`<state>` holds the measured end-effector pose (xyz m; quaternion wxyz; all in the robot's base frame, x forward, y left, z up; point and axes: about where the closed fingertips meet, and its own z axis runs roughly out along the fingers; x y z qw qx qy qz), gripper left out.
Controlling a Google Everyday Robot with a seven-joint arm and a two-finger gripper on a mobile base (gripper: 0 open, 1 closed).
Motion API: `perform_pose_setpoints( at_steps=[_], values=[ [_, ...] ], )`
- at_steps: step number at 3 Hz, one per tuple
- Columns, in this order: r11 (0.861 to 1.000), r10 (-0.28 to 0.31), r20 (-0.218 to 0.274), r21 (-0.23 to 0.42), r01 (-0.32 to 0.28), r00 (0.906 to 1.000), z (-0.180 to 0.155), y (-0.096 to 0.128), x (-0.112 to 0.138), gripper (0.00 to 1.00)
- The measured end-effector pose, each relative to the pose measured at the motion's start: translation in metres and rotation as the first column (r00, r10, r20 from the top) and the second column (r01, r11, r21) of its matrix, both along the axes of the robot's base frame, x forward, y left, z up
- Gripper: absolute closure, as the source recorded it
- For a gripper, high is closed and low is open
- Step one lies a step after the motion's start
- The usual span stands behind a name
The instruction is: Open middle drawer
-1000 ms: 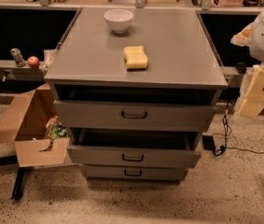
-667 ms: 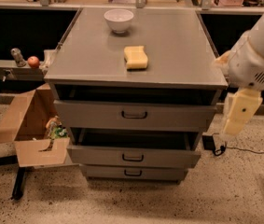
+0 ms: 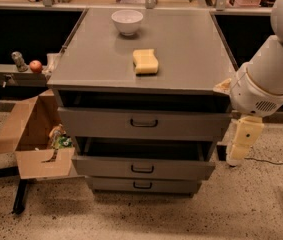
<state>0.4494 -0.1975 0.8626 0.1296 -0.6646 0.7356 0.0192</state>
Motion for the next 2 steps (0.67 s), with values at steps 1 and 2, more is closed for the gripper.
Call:
perform_pose_setpoints(
  at_steps=[1,2],
  values=[
    [1.000,0.009,-0.033,0.022,-0.009,0.9994,-0.016,0.002,-0.001,0.00],
    [0.999,0.024,-0.083,0.049,-0.020,0.9962,-0.061,0.001,-0.003,0.00]
  ],
)
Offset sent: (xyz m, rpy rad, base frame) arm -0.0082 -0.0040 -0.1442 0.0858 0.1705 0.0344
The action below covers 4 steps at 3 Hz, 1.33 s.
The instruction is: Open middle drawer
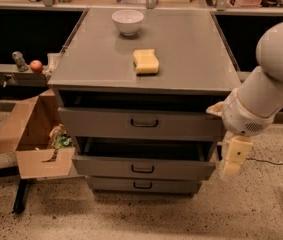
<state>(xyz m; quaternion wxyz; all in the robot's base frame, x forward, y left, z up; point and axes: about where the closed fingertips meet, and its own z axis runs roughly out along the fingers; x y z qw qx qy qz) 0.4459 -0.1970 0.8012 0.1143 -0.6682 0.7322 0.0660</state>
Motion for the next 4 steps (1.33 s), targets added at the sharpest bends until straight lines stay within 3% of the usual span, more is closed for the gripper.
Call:
perform_pose_setpoints(
  at_steps=[1,2,3,4],
  values=[
    [0.997,0.007,-0.065,0.072,-0.002,0.9979,-0.066,0.003,-0.008,0.00],
    [0.997,0.007,-0.065,0.071,-0.002,0.9979,-0.066,0.003,-0.008,0.00],
    [0.999,-0.008,-0.062,0.044,0.011,0.9980,-0.077,-0.001,-0.006,0.00],
    [1.000,0.009,-0.065,-0.011,-0.010,0.9978,-0.128,-0.007,-0.001,0.00]
  ],
)
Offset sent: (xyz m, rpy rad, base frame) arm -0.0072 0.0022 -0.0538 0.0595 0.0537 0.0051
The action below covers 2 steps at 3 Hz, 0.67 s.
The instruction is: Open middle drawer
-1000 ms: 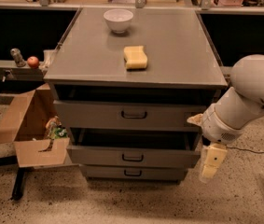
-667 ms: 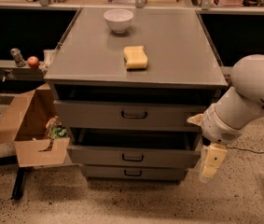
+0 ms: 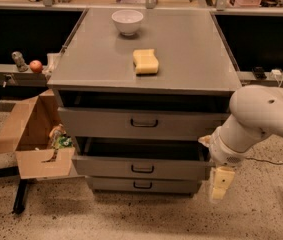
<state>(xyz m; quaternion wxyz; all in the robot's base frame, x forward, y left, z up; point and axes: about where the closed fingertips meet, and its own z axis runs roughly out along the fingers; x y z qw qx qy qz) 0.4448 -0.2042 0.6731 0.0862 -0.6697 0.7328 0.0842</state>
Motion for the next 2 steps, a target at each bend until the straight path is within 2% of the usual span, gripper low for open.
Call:
perform_pose_setpoints(
  at_steps=[1,2],
  values=[
    [0.999,0.035,-0.010,-0.006,-0.035,0.9993,-0.059,0.001,0.005,0.00],
    [0.997,0.065,-0.033,0.053,-0.064,0.9973,-0.127,0.008,0.011,0.00]
  ],
)
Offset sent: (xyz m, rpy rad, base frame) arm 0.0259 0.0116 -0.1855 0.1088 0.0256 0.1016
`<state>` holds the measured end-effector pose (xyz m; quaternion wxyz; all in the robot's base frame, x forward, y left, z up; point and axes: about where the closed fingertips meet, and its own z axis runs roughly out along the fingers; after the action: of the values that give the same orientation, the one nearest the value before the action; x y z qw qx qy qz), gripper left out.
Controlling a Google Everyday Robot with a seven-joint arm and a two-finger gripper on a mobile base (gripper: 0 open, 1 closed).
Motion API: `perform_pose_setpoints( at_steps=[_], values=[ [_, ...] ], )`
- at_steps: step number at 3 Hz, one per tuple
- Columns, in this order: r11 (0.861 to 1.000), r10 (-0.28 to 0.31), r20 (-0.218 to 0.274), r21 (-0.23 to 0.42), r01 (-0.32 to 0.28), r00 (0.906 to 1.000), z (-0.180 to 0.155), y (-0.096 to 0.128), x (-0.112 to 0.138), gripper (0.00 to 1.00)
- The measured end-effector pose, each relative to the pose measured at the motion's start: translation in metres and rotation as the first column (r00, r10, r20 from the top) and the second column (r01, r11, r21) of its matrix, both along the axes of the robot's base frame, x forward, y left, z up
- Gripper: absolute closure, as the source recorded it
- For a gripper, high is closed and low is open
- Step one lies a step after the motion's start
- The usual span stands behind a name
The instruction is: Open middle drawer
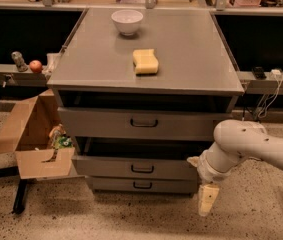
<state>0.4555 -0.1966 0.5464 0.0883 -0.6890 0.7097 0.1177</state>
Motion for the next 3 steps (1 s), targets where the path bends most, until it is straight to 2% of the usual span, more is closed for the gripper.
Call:
perform_pose_setpoints(
  at_steps=[1,2,3],
  values=[
    [1.000,0.000,0.000,0.000,0.000,1.0000,0.000,0.000,0.000,0.00],
    [1.000,0.014,0.035,-0.003,-0.014,0.9993,-0.018,0.003,0.016,0.00],
    [0.999,0.050,0.112,0.011,-0.052,0.9925,-0.044,0.008,0.045,0.00]
  ],
)
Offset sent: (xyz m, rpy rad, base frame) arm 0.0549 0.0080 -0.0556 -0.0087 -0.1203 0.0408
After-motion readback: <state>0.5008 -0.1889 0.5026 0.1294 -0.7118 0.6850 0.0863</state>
